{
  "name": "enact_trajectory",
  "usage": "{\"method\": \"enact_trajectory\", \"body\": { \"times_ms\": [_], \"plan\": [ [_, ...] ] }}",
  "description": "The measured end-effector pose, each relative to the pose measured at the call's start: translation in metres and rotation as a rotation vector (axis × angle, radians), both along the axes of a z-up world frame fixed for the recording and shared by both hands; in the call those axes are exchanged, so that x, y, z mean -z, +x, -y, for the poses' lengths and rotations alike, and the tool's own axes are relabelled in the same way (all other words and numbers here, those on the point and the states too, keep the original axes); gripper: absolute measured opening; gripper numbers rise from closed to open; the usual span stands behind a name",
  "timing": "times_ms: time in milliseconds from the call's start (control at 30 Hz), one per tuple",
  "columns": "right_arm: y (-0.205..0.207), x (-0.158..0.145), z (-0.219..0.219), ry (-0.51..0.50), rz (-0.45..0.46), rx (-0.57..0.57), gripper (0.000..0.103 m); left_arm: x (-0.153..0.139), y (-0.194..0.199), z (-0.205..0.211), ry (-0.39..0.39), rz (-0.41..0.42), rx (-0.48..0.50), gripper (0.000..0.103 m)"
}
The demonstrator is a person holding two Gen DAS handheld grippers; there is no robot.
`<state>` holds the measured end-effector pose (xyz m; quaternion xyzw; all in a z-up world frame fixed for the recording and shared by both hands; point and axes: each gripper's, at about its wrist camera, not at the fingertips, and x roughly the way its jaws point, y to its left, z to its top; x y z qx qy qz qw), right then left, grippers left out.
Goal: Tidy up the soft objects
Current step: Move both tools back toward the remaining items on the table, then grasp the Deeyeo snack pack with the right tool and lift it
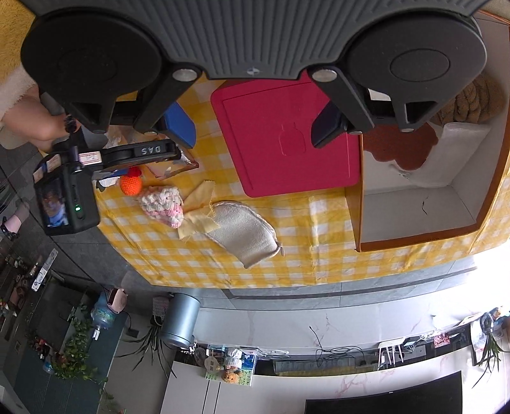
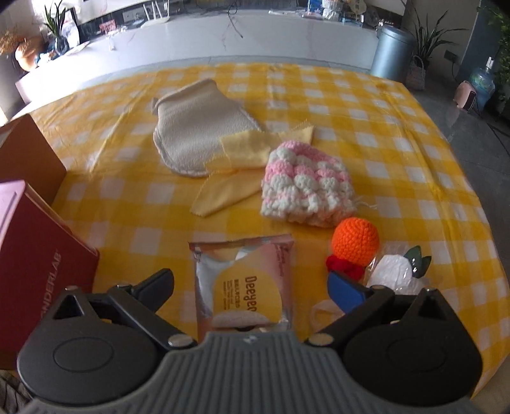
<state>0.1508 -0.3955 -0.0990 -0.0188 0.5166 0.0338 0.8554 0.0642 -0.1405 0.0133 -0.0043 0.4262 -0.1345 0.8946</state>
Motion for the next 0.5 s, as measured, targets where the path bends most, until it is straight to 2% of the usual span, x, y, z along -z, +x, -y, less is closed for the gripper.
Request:
{"method": "enact_trajectory", "body": {
  "times_ms": [100, 233, 367, 400, 500],
  "plan": [
    [0.000, 0.010, -0.007, -0.048, -0.052, -0.026, 0.100, -0.004, -0.004, 0.002, 0.012, 0.010, 0.012, 0.096],
    [-0.007, 0.010, -0.020, -0.079, -0.037, -0.106, 0.100, -0.010, -0.007, 0.001, 0.036, 0.036, 0.005, 0.096],
    [-0.006, 0.028, -0.031, -0.168, -0.112, -0.144, 0.099, -0.012, -0.008, -0.004, 0.045, 0.035, -0.007, 0.096],
    [-0.006, 0.028, -0.028, -0.154, -0.108, -0.140, 0.098, -0.012, -0.009, -0.006, 0.044, 0.034, -0.008, 0.096],
    [-0.008, 0.027, -0.023, -0.105, -0.095, -0.166, 0.087, -0.014, -0.009, -0.010, 0.050, 0.036, -0.029, 0.096]
  ]
}}
